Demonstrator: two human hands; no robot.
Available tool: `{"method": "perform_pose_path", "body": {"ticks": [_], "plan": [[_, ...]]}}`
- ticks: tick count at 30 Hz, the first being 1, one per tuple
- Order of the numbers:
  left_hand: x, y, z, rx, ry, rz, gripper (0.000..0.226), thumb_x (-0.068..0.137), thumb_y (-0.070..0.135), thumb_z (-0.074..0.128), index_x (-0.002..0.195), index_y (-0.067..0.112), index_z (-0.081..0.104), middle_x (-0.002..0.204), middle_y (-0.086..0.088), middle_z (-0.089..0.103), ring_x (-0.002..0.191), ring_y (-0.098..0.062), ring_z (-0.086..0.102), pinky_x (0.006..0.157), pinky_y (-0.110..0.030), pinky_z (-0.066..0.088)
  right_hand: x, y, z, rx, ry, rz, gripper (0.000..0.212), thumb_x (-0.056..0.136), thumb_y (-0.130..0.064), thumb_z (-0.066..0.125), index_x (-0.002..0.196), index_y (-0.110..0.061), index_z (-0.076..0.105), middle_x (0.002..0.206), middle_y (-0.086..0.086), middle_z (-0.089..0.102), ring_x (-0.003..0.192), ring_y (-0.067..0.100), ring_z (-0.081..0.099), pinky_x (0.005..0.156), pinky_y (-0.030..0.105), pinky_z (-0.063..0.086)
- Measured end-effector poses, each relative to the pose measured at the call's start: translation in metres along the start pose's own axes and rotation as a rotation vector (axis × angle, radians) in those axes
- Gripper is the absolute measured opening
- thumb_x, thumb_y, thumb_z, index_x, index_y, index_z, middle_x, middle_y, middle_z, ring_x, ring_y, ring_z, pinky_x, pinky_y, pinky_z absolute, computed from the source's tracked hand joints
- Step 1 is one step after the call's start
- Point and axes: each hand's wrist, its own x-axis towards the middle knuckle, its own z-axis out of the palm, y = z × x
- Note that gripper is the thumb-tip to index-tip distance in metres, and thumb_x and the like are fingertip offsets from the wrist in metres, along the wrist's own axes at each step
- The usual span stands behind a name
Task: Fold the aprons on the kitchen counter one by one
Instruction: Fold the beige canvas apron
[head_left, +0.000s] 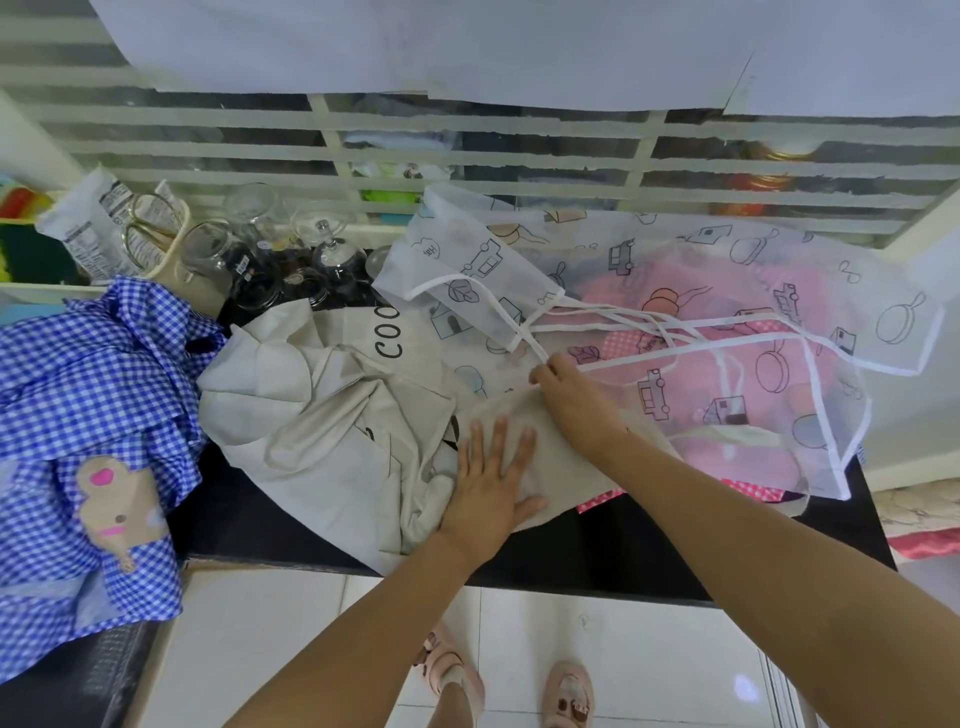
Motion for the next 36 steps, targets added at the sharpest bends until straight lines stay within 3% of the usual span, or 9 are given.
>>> {"method": "perform_pose_path", "body": {"ticks": [4, 6, 8, 11, 14, 18, 25, 31, 36], "plan": [[0.007, -0.006, 0.005, -0.073, -0.008, -0.078, 0.1, 0.077, 0.081, 0.02, 0.154, 0.018, 0.004, 0.148, -0.031, 0.029, 0.135, -0.048, 0.031, 0.112, -0.055, 0.025, -0.032, 0.018, 0.022, -0.079, -0.19, -0.219, 0.051, 0.1, -0.044, 0.029, 0.144, -0.02, 0.039, 0.154, 0.005, 0.031, 0.142, 0.021, 0.027, 0.117, 0.042, 0.016], [0.007, -0.007, 0.007, -0.087, -0.017, -0.068, 0.106, 0.072, 0.085, 0.023, 0.154, 0.018, 0.009, 0.151, -0.03, 0.02, 0.138, -0.045, 0.02, 0.113, -0.054, 0.013, -0.043, 0.034, 0.026, -0.074, -0.297, -0.086, 0.066, 0.093, -0.064, 0.007, 0.152, -0.034, 0.004, 0.16, -0.007, -0.005, 0.147, 0.012, -0.007, 0.119, 0.04, -0.001], [0.007, -0.005, 0.004, -0.091, -0.008, -0.066, 0.115, 0.064, 0.089, 0.026, 0.154, 0.02, 0.005, 0.155, -0.028, 0.009, 0.142, -0.04, 0.007, 0.112, -0.054, 0.0, -0.039, 0.043, 0.023, -0.056, -0.36, 0.045, 0.07, 0.085, -0.071, -0.004, 0.147, -0.04, -0.015, 0.156, -0.013, -0.019, 0.145, 0.01, -0.016, 0.119, 0.036, -0.007], [0.005, -0.003, 0.0, -0.074, -0.059, -0.055, 0.122, 0.049, 0.093, 0.017, 0.139, 0.03, -0.038, 0.15, -0.019, -0.036, 0.137, -0.031, -0.036, 0.105, -0.05, -0.029, -0.017, 0.037, 0.014, -0.055, -0.426, 0.102, 0.068, 0.094, -0.063, 0.011, 0.15, -0.031, -0.011, 0.159, -0.009, -0.014, 0.147, 0.014, -0.012, 0.118, 0.039, -0.006], [0.005, -0.002, -0.003, -0.095, -0.112, -0.062, 0.124, 0.044, 0.094, 0.016, 0.13, 0.032, -0.047, 0.142, -0.016, -0.048, 0.131, -0.033, -0.045, 0.108, -0.055, -0.025, -0.009, 0.027, -0.004, -0.177, -0.487, 0.083, 0.077, 0.095, -0.061, 0.029, 0.153, -0.024, -0.006, 0.16, -0.003, -0.01, 0.147, 0.022, -0.012, 0.116, 0.05, -0.007], [0.005, -0.001, -0.007, -0.11, -0.169, -0.055, 0.132, 0.059, 0.091, 0.045, 0.136, 0.03, -0.042, 0.141, -0.015, -0.049, 0.13, -0.033, -0.045, 0.11, -0.057, -0.02, -0.044, 0.023, -0.018, -0.258, -0.537, -0.169, 0.105, 0.079, -0.067, 0.055, 0.152, -0.024, -0.009, 0.151, -0.005, -0.024, 0.139, 0.018, -0.025, 0.112, 0.049, -0.015], [-0.005, -0.001, -0.013, -0.008, -0.138, -0.006, 0.118, 0.068, 0.084, 0.037, 0.136, 0.023, -0.039, 0.145, -0.018, -0.041, 0.136, -0.036, -0.036, 0.105, -0.052, -0.027, -0.08, 0.028, -0.021, -0.216, -0.552, -0.218, 0.079, 0.096, -0.034, 0.048, 0.152, -0.02, -0.005, 0.16, 0.004, -0.009, 0.147, 0.022, -0.011, 0.112, 0.032, -0.016], [-0.029, 0.007, -0.009, -0.024, -0.059, 0.048, 0.073, 0.097, 0.014, 0.038, 0.151, 0.012, -0.011, 0.16, -0.01, -0.012, 0.148, -0.025, -0.008, 0.118, -0.031, -0.007, -0.076, 0.025, -0.03, -0.195, -0.565, -0.215, 0.082, 0.093, -0.042, 0.054, 0.153, -0.021, 0.003, 0.161, 0.004, 0.0, 0.148, 0.021, -0.002, 0.116, 0.034, -0.008], [-0.032, -0.005, -0.012, -0.155, -0.041, 0.143, 0.066, 0.1, 0.008, 0.037, 0.152, 0.019, -0.003, 0.161, -0.003, -0.003, 0.149, -0.022, -0.001, 0.115, -0.022, -0.004, -0.086, 0.03, -0.027, -0.17, -0.483, -0.23, 0.071, 0.097, -0.047, 0.044, 0.153, -0.022, 0.008, 0.161, 0.004, 0.003, 0.148, 0.022, -0.002, 0.111, 0.029, -0.014]]}}
